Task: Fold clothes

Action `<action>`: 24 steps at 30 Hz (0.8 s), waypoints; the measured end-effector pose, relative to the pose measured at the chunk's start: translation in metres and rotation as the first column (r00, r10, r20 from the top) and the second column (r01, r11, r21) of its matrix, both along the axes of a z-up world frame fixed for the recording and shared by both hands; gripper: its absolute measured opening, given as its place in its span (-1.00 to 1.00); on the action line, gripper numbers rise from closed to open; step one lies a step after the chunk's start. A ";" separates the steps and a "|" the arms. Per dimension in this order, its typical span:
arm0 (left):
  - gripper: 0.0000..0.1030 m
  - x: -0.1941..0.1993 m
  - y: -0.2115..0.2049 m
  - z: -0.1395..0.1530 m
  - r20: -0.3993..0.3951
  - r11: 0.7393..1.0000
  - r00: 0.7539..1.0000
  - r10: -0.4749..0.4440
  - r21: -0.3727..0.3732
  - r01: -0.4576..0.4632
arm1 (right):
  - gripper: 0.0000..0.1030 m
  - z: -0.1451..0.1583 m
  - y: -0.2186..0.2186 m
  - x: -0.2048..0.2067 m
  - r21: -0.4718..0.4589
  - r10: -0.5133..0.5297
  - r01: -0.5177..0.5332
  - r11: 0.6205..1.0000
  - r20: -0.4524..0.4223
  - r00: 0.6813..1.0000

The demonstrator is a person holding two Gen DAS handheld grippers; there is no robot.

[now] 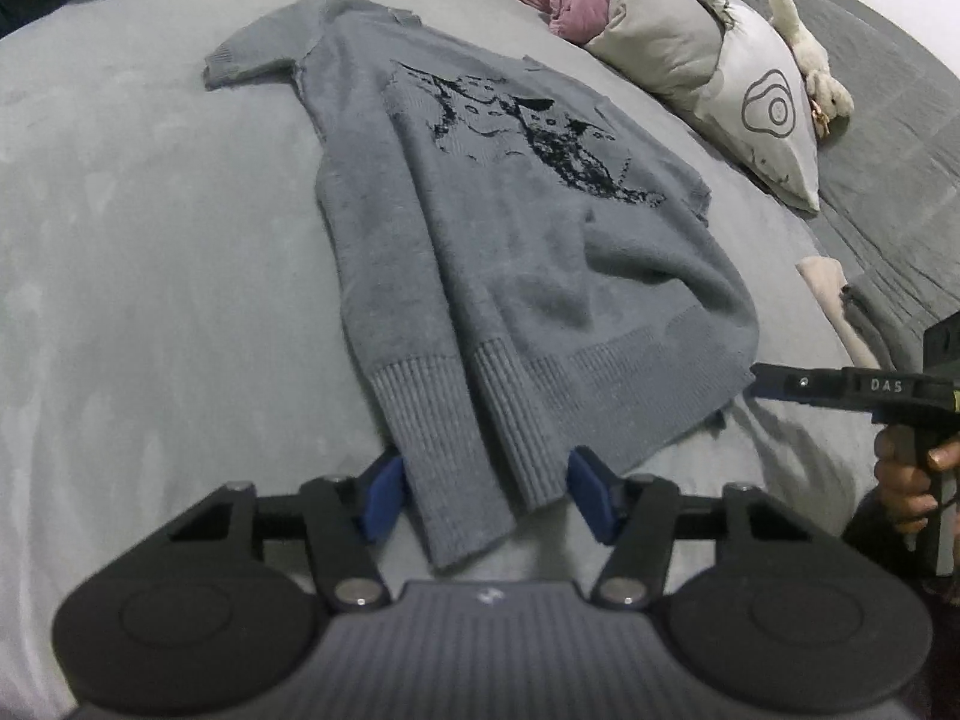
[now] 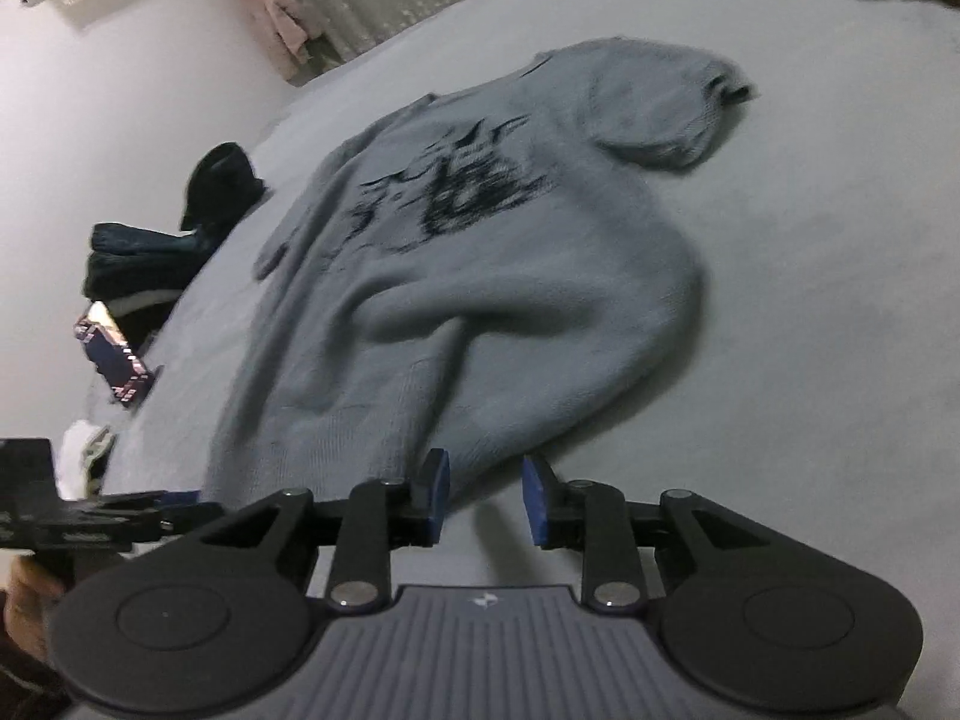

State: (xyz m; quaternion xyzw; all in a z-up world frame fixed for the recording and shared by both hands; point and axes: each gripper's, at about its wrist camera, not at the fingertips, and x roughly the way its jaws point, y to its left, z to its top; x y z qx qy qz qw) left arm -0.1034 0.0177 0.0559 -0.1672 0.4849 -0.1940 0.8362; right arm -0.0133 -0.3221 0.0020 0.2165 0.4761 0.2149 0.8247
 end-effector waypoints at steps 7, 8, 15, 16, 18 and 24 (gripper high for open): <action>-0.80 -0.001 0.020 -0.011 -0.069 0.987 0.992 0.108 -0.111 -0.115 | -0.88 -0.006 0.015 -0.007 -0.035 -0.034 0.035 0.999 0.049 0.998; -0.82 -0.002 0.020 -0.007 -0.063 0.987 0.991 0.115 -0.102 -0.121 | -0.88 0.001 0.010 -0.013 -0.044 -0.037 0.039 0.998 0.060 0.998; -0.84 -0.011 0.020 0.034 0.012 0.990 0.990 0.142 -0.001 -0.142 | -0.88 0.061 -0.014 -0.035 -0.199 0.001 0.022 0.980 0.115 0.993; -0.84 -0.013 0.022 0.039 0.019 0.989 0.989 0.144 0.012 -0.144 | -0.89 0.069 -0.015 -0.039 -0.224 0.015 0.012 0.975 0.121 0.993; -0.88 -0.018 0.023 0.045 0.023 0.988 0.989 0.147 0.052 -0.149 | -0.89 0.086 -0.019 -0.047 -0.274 0.044 -0.007 0.962 0.132 0.990; -0.88 -0.025 0.026 0.042 -0.029 0.976 0.990 0.138 0.175 -0.131 | -0.94 0.094 -0.016 -0.063 -0.377 0.104 -0.069 0.924 0.072 0.992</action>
